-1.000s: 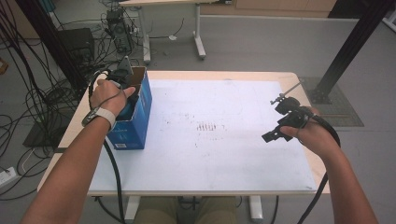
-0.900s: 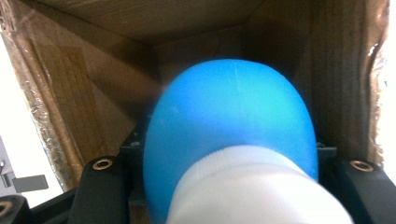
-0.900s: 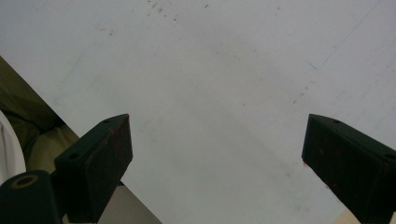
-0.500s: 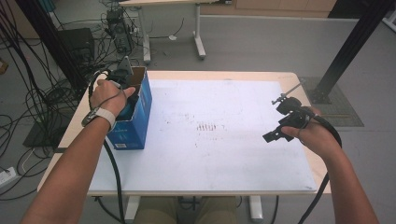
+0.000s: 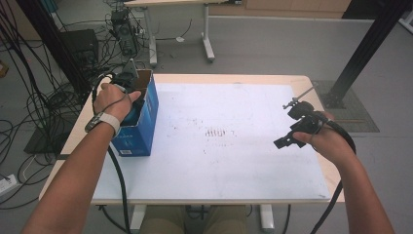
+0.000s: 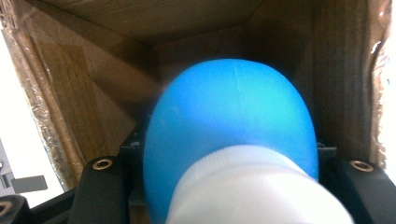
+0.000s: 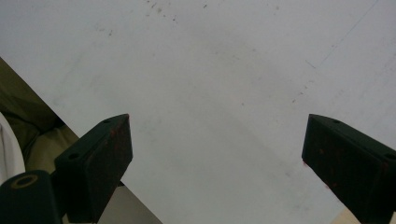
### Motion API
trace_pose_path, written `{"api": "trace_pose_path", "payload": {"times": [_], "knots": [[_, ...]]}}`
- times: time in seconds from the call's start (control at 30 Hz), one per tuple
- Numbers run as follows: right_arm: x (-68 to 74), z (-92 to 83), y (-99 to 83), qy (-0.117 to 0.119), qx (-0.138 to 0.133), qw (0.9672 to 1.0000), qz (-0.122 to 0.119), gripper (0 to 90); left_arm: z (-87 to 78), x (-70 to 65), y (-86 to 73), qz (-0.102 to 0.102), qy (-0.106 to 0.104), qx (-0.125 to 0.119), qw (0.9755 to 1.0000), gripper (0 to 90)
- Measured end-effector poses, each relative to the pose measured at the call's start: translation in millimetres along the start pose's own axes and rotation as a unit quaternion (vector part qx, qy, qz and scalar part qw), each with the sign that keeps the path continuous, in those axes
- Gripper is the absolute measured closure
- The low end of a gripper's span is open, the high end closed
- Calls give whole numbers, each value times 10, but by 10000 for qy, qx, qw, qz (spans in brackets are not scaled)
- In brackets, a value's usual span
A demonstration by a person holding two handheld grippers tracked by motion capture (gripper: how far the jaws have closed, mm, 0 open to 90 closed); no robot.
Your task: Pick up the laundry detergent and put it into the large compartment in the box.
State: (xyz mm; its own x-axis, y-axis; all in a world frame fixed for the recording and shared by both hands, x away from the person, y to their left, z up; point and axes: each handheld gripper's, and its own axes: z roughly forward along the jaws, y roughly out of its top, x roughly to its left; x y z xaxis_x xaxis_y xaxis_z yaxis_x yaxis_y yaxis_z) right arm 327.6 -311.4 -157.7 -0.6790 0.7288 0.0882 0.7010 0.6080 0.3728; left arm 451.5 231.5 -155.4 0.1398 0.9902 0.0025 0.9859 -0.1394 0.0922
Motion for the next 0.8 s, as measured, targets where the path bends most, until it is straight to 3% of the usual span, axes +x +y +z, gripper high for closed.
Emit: {"api": "trace_pose_path", "payload": {"times": [0.8], "knots": [[2,12,1,6,9,10000,1,85,2,19,-9,-10,-26,-20,10000,384]]}}
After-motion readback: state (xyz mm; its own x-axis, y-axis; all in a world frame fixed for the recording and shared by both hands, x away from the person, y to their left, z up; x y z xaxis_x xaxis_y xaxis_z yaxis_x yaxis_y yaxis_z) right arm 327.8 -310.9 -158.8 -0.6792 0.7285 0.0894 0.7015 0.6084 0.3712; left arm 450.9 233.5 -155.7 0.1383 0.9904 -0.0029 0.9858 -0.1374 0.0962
